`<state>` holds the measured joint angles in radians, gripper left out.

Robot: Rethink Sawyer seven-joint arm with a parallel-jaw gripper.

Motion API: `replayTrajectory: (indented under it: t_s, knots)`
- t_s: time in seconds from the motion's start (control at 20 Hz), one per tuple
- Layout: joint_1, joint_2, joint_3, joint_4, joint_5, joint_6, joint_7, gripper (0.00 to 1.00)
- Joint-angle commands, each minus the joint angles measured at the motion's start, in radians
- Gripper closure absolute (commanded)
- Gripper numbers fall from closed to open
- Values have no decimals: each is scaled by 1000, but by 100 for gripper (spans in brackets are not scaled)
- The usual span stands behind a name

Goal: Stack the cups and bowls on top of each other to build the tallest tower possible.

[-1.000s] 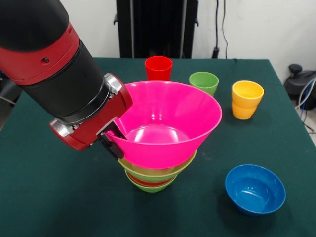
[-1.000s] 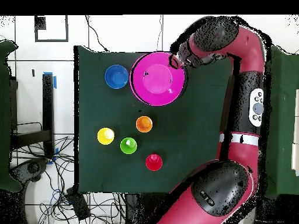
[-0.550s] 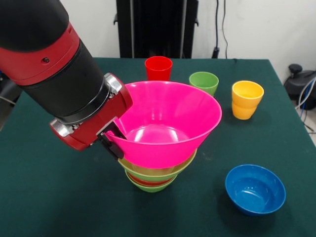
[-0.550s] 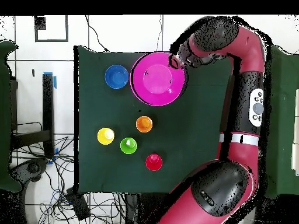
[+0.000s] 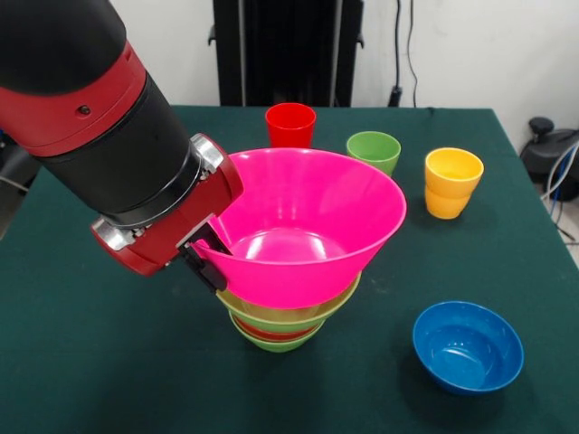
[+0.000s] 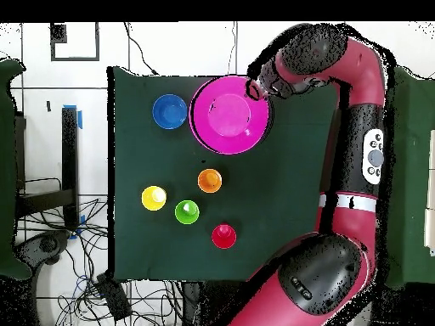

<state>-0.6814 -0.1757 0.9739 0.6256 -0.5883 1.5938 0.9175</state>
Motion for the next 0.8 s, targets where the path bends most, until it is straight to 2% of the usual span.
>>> replayTrajectory:
  t_s: [0.05, 0.8]
  knots:
    - [-7, 27, -80, 106, -28, -37, -242, 100]
    - [-17, 25, -82, 129, -34, -42, -227, 100]
